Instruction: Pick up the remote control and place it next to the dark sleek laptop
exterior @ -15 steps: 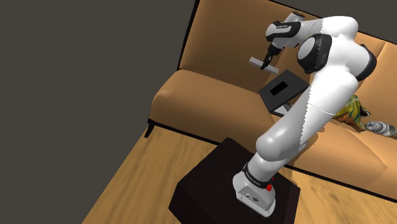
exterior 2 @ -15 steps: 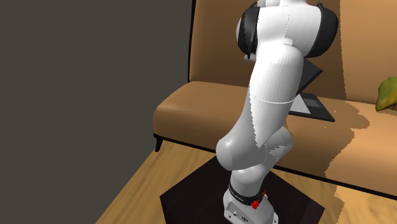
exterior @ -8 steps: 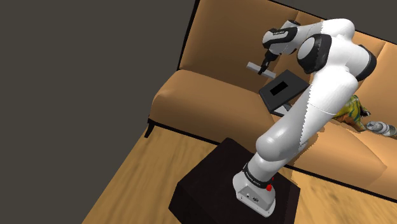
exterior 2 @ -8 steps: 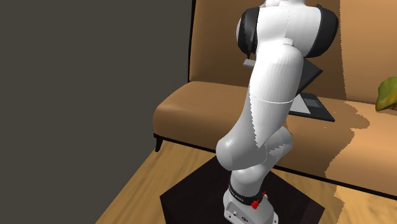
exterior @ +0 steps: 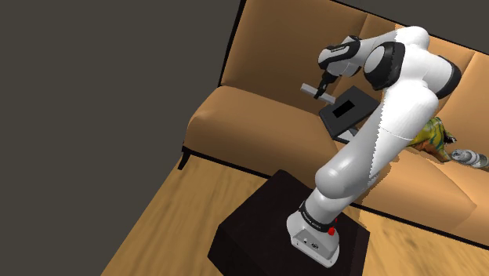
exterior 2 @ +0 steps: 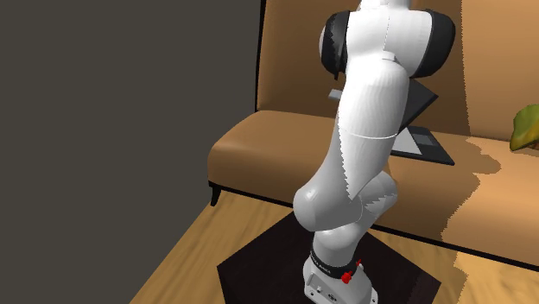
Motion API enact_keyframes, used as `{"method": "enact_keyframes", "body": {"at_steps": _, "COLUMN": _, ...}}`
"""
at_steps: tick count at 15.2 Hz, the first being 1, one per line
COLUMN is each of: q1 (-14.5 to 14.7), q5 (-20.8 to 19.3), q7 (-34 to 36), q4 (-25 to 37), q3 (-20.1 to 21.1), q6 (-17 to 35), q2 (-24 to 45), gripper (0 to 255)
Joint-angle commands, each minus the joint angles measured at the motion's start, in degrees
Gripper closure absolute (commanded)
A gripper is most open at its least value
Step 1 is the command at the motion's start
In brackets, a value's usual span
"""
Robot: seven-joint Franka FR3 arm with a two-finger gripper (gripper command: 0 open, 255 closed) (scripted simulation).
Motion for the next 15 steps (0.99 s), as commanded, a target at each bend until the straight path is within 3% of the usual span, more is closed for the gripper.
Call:
{"method": "enact_keyframes", "body": {"at_steps": 1, "q1": -0.07, "q5": 0.45, "q7": -0.33, "q4": -1.1, "q3": -0.08, "q6": 1.53, "q2": 0.46, "gripper": 255}}
{"method": "enact_keyframes", "body": {"at_steps": 15, "q1": -0.69, "q5": 5.39, "q7": -3.65, "q4": -7.64, "q3": 0.06, "q6": 11.79, "q2": 5.22, "gripper": 255}}
